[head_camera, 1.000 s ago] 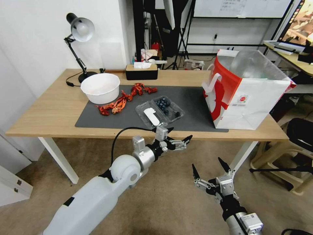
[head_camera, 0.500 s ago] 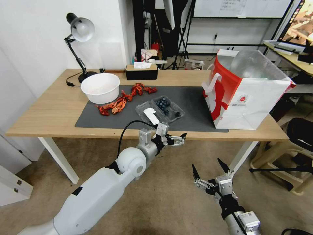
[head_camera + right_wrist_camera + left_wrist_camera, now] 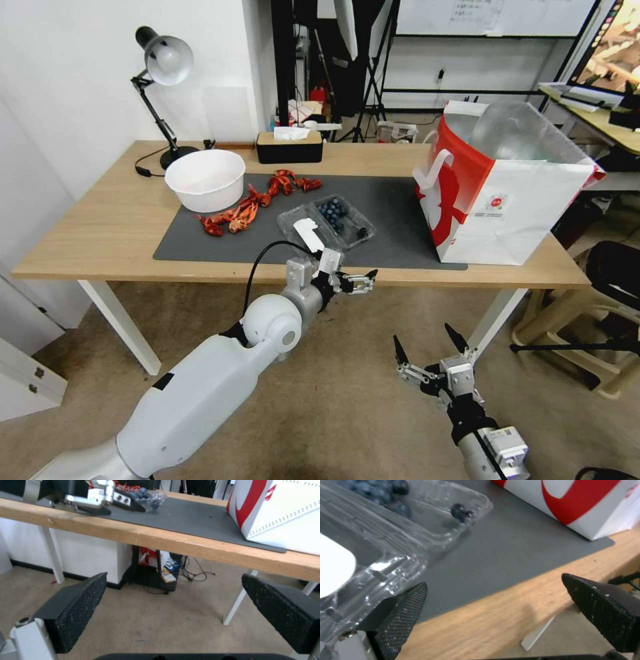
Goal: Close the takeout container lid, then place the container into the takeout bag.
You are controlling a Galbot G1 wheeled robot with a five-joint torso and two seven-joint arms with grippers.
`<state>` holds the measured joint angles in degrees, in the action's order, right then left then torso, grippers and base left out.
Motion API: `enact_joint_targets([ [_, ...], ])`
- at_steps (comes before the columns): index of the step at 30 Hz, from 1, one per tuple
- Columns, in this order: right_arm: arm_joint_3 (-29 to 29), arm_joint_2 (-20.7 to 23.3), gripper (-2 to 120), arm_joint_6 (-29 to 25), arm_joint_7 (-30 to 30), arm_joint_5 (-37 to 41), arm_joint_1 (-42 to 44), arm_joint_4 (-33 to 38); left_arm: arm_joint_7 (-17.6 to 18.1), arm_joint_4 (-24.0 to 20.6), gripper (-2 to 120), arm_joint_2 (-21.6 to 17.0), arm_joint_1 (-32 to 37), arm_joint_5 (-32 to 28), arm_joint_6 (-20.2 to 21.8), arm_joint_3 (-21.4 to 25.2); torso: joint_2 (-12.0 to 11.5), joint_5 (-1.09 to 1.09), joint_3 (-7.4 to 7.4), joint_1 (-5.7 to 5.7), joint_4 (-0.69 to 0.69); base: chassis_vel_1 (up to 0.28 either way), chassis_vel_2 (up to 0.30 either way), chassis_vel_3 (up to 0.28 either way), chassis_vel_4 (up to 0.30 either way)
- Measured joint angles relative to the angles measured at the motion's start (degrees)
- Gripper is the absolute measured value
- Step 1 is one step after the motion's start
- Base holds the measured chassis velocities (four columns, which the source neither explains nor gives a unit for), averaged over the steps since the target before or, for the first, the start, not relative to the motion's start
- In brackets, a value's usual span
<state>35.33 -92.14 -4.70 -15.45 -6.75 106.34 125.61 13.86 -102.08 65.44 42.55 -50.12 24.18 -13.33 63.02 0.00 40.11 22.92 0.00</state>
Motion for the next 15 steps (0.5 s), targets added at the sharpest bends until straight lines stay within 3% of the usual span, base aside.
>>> enact_joint_targets([
  [15,-0.5,0.0,100,-0.3,0.0,-1.0,0.6,-0.2,0.7,-1.2,100,-3.3,1.0,-1.6,0.0,3.7,0.0,-0.01,0.00,0.00,0.00,0.000,0.000,0.000,0.000],
])
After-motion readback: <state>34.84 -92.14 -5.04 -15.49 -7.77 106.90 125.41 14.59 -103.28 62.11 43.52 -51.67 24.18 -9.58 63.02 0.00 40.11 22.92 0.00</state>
